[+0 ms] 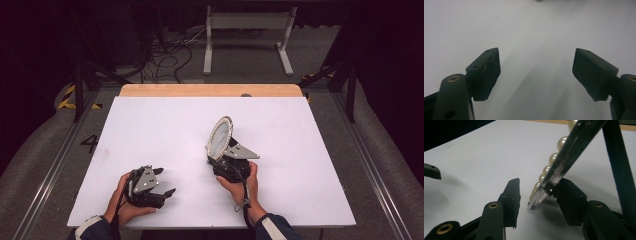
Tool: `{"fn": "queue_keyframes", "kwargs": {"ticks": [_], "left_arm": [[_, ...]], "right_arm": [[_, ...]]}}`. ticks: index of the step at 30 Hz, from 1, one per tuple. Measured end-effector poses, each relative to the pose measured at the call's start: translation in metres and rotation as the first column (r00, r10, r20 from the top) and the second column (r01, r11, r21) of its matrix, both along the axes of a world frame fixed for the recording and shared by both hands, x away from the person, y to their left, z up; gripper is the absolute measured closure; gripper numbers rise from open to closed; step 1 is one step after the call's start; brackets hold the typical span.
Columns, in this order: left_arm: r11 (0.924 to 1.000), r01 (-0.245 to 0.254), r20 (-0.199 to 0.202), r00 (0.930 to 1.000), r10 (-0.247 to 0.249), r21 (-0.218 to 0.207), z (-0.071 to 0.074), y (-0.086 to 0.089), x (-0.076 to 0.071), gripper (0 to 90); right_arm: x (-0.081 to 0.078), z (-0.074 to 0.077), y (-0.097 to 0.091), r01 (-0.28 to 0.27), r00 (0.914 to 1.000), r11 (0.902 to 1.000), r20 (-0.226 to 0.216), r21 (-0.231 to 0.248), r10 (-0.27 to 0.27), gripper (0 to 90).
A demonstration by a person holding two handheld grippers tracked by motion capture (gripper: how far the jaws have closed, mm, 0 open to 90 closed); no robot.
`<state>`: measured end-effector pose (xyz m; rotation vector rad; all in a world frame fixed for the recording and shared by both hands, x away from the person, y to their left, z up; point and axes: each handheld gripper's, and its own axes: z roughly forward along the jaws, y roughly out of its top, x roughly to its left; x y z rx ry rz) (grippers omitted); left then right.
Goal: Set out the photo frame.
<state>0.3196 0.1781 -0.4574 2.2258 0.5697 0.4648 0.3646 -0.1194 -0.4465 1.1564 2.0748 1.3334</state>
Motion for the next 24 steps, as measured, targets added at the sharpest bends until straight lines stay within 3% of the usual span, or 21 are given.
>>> {"fn": "queue_keyframes", "kwargs": {"ticks": [5,9,24], "left_arm": [[1.0,0.002,0.006,1.0,-0.002,-0.004,0.001,0.0,-0.001,23.2],[1.0,-0.004,0.014,0.9999,0.004,0.0,0.003,0.003,-0.001,22.9],[0.9997,-0.022,0.011,0.9997,0.022,0.009,0.004,0.005,0.0,22.9]], "right_arm": [[0.003,0.004,0.0,0.021,0.9995,0.9998,0.025,-0.003,-0.021,59.0],[0.002,0.004,-0.003,-0.005,0.9995,0.9997,0.03,-0.023,0.005,60.4],[-0.001,0.007,-0.022,-0.071,0.9974,0.9972,-0.016,-0.026,0.07,68.2]]}}
